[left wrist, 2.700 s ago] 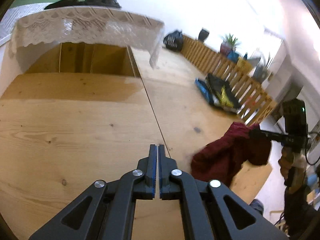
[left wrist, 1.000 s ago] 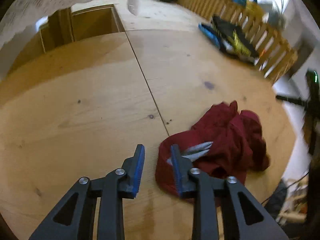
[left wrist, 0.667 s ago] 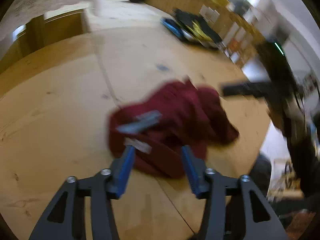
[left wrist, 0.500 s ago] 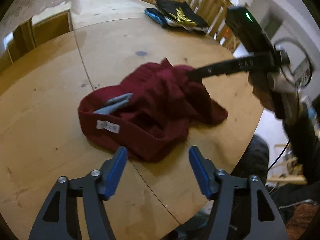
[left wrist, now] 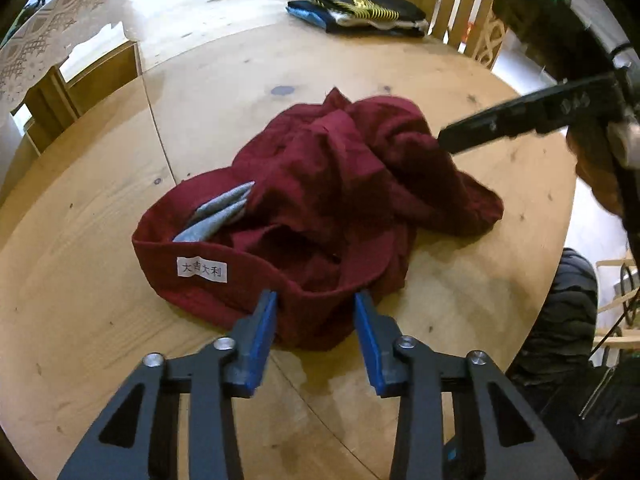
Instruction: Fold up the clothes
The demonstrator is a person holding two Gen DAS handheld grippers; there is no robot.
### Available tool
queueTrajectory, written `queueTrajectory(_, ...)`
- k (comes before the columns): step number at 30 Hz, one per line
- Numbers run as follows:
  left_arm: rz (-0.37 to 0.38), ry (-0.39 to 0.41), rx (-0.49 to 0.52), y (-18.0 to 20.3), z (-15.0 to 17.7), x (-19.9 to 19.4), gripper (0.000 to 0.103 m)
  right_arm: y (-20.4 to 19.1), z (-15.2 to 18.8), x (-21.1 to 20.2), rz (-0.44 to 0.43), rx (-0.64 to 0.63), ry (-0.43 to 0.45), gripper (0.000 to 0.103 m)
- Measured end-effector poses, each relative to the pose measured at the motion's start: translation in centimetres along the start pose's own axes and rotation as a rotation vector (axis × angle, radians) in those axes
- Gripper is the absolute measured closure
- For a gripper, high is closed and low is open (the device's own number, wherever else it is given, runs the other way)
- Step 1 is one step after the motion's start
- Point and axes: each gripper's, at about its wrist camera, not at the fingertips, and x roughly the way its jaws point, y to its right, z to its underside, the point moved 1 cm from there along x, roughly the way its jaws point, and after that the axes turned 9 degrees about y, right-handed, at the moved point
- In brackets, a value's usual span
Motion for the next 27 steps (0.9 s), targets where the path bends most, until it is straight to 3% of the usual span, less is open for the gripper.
queueTrajectory(2, 0.002, 0.021, 0.003, -0.3, 0.1, -0.3, 0.097, 0.2, 0.1, 0.4, 0.001, 0.013, -0.004, 0.048)
queueTrajectory(9, 0.089, 0.135, -0.151, -3.4, 0.0, -2.5, 0.098, 0.1, -0.3, 0.4, -0.001, -0.004, 0.015, 0.048)
queueTrajectory(14, 0.070, 0.337, -0.363, -8.9, 2.4, -9.3, 0.098, -1.0, -2.1, -0.9, 0.040, -0.109, 0.059, 0.048)
queueTrajectory(19, -0.035, 0.281, -0.518, -14.2, 7.4, -9.5, 0.098, -2.0, -3.6, 0.8, 0.058, -0.164, 0.030, 0.048)
queueTrajectory(24, -0.047, 0.249, -0.512, -14.5, 8.8, -8.8, 0.098, -5.9, -4.3, 3.6, -0.012, -0.229, 0.014, 0.048)
queueTrajectory(27, -0.046, 0.254, -0.516, -14.8, 9.0, -9.0, 0.098, -9.4, -4.8, 5.5, -0.052, -0.330, -0.017, 0.049)
